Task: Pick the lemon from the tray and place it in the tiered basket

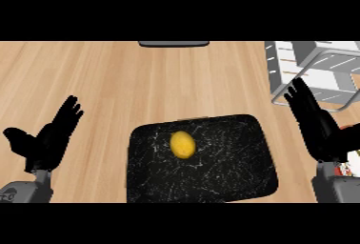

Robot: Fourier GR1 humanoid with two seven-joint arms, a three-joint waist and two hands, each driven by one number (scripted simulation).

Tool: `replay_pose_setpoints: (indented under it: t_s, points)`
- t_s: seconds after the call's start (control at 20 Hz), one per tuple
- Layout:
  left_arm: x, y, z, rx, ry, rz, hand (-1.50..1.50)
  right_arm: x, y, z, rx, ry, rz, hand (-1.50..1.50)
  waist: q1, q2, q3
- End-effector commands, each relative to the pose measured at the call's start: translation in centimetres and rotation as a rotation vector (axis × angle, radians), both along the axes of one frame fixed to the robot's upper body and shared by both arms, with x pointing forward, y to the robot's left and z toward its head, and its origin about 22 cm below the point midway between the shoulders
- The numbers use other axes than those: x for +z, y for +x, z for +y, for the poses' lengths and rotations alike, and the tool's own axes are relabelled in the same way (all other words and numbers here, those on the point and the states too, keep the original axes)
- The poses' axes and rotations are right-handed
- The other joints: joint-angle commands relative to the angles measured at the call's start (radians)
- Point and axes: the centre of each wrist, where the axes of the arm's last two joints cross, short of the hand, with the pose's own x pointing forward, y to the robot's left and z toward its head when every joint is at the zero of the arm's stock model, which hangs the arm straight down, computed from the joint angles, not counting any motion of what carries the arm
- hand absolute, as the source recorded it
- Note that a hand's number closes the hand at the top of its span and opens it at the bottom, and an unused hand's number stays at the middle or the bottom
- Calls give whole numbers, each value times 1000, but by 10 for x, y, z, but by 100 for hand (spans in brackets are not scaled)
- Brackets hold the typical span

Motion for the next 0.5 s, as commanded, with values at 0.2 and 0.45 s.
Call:
replay_pose_setpoints:
  t_s: [0.2,0.45]
  points:
    - [-14,-19,33,48,146,136,0,-75,-12,81,293,571,157,150,103,19,34]
    - [-22,-35,41,53,186,232,0,-92,-30,104,255,678,-143,-150,66,-7,25]
